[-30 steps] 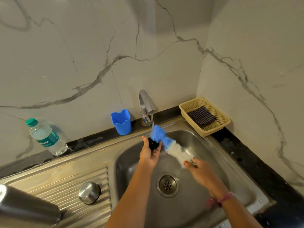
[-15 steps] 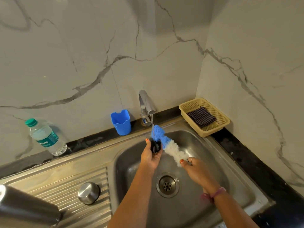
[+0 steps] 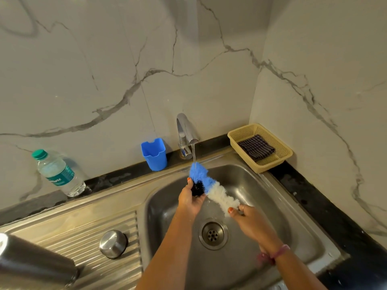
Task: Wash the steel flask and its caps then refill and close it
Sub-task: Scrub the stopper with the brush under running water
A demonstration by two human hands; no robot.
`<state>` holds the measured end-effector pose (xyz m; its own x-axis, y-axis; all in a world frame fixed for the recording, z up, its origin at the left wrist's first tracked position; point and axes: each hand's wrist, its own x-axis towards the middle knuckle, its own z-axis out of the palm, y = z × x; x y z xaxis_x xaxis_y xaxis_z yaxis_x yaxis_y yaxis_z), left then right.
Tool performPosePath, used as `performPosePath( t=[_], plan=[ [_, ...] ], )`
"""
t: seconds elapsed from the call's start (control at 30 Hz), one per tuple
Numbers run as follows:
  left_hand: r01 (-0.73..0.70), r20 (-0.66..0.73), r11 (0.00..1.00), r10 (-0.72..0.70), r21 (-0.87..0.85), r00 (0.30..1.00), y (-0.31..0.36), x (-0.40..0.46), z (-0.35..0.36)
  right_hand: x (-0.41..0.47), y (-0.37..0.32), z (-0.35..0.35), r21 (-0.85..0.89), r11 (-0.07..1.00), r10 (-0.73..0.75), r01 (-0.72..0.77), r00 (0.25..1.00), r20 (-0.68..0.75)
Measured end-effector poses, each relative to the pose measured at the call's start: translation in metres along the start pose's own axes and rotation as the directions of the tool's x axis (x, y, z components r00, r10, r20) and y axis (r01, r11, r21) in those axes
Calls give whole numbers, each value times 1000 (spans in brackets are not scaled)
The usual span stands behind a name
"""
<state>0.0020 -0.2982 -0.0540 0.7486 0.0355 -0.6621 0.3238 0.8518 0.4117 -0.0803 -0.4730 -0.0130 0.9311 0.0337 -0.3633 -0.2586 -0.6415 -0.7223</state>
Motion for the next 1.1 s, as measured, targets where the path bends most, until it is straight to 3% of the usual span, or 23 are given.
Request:
performPosePath(
  t=[0.13, 0.37, 0.53, 0.7, 0.9, 1.1],
  plan=[
    [21, 15, 998, -21, -54, 1000, -1, -7, 0, 3, 5, 1, 102, 992, 73, -71, 997, -22],
    [-13, -26, 988, 9, -155, 1000, 11, -4, 0, -16, 21, 13, 146, 989, 34, -39, 999, 38],
    [35, 28, 994, -32, -104, 999, -2, -9, 0, -9, 8, 14, 207, 978, 39, -33, 999, -24],
    [9, -6, 994, -10, -105, 1000, 3, -4, 3, -16, 5, 17, 134, 991, -22, 20, 1000, 19],
    [11, 10, 995, -10, -98, 1000, 4, -13, 4, -12, 14, 9, 167, 984, 60, -58, 998, -7],
    [12, 20, 999, -11, -51, 1000, 4, -9, 5, -14, -1, 17, 159, 987, -24, 22, 1000, 10]
  ],
)
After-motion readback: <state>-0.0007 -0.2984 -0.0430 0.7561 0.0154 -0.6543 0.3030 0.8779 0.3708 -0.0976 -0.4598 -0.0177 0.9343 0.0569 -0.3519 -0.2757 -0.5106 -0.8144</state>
